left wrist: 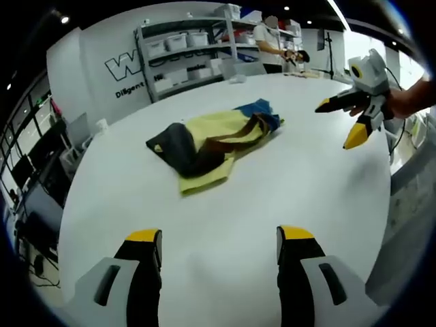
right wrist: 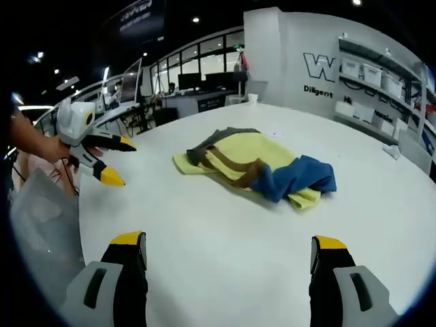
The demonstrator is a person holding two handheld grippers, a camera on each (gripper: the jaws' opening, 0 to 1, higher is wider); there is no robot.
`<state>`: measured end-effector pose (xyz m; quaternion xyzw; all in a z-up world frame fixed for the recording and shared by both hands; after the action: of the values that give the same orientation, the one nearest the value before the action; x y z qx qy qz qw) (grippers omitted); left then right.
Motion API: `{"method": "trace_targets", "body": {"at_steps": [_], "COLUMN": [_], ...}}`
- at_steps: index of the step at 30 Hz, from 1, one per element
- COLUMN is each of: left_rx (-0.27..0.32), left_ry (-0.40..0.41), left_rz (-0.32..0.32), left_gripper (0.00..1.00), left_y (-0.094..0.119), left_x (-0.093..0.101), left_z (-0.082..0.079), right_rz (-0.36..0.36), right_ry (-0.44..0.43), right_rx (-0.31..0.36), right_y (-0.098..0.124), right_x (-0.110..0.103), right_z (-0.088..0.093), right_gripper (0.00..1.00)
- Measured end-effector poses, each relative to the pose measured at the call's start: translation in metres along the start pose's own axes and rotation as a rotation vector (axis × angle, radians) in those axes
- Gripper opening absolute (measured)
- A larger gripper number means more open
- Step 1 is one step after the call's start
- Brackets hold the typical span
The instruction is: Fold the garment on the visible template until the final outline fits inside the template.
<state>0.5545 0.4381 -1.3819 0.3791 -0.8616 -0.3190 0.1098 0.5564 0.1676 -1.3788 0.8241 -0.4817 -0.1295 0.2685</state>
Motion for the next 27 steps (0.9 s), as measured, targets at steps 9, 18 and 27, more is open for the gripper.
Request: {"method": "trace_targets", "body": {"at_steps": [9, 18, 27], "left_rx": [0.019, -0.008, -0.022], "left_ry": [-0.022, -0.039, -0.035], "left_rz": [0.027, 0.047, 0.059], "left_gripper": [0.62, 0.59, 0.58], "left_y": [-0.004, -0.013, -0.024], "left_x": [-0.003, -0.002, -0.005], "left_z": [-0.009, -0.007, -0.005], "right_rz": [-0.01, -0.005, 0.019], "right_ry": [-0.033, -0.02, -0.037], "right_rx": [0.02, 0.03, 0.077], "right_y": [-0.007, -0.008, -0.018], "right_x": [0.008, 0.009, 0.021], "right_z": [0.011, 0.008, -0.012], "right_gripper": [0.99, 0.99, 0.91]}}
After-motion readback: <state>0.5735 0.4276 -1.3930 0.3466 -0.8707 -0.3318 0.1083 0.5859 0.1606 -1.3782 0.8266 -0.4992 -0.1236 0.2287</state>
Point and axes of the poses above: the point that each gripper's makers call its tool centre point, and the gripper's own axes: y roughly backward along the fingers, x roughly to its right, z roughly out of its underside, the point moved 3 cm from there along y, roughly backward along the fingers, and after that the axes turned 8 degrees about z, right-handed, at the moved point
